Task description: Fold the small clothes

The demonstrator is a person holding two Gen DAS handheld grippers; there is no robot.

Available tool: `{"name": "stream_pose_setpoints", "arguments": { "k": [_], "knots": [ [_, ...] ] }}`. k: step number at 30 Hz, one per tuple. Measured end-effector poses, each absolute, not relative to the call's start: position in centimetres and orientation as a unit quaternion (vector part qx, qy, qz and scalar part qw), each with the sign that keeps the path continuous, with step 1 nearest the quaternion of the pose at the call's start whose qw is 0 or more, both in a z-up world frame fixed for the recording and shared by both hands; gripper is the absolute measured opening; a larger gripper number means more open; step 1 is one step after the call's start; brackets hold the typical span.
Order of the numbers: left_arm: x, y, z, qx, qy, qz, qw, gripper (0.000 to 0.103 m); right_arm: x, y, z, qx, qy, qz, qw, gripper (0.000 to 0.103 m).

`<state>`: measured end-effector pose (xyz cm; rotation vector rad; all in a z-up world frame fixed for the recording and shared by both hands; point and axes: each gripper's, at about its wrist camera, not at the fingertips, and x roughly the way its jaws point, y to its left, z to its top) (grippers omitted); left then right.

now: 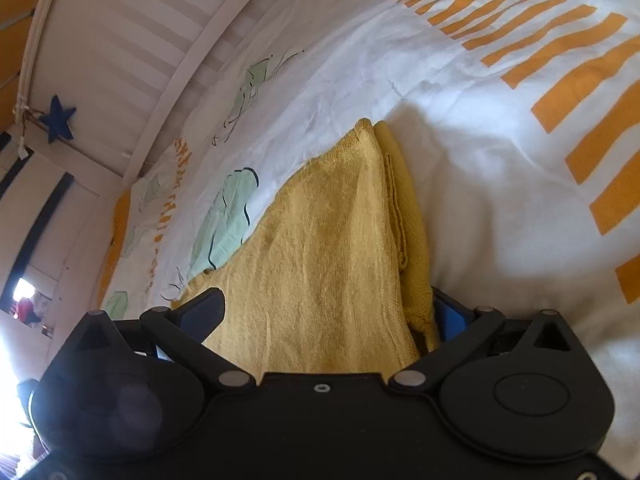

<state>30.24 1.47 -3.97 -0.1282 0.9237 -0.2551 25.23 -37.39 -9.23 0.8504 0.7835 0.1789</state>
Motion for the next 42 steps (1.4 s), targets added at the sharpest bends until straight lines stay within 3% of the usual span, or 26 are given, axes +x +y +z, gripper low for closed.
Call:
{"name": "stream_pose_setpoints", "arguments": {
  "k": [10, 20, 22, 24, 28, 42],
  "knots": [
    [32.0, -4.3, -4.1, -0.028, 0.439, -0.122, 0.89, 0.074, 26.1, -35.2, -8.2, 0.274, 0.415, 0.106, 0.861, 0.103],
    [35.8, -7.9, -5.7, -0.008, 0.476, -0.113, 0.872, 0.074, 26.1, -36.3, -8.5, 0.308, 0.415, 0.114, 0.848, 0.103],
    [36.3, -8.5, -6.6, 0.01, 0.486, -0.108, 0.867, 0.079, 26.0, -36.7, -8.6, 0.327, 0.41, 0.116, 0.843, 0.103],
    [36.3, -8.9, -7.0, 0.027, 0.473, -0.105, 0.874, 0.091, 25.9, -37.2, -8.8, 0.349, 0.405, 0.115, 0.837, 0.103],
    [36.4, -8.7, -7.3, 0.017, 0.468, -0.099, 0.878, 0.102, 26.2, -37.8, -9.0, 0.397, 0.407, 0.097, 0.817, 0.103],
    [34.9, -8.7, -6.3, 0.021, 0.49, -0.118, 0.864, 0.101, 26.5, -38.0, -9.1, 0.408, 0.415, 0.107, 0.806, 0.103]
  ]
}}
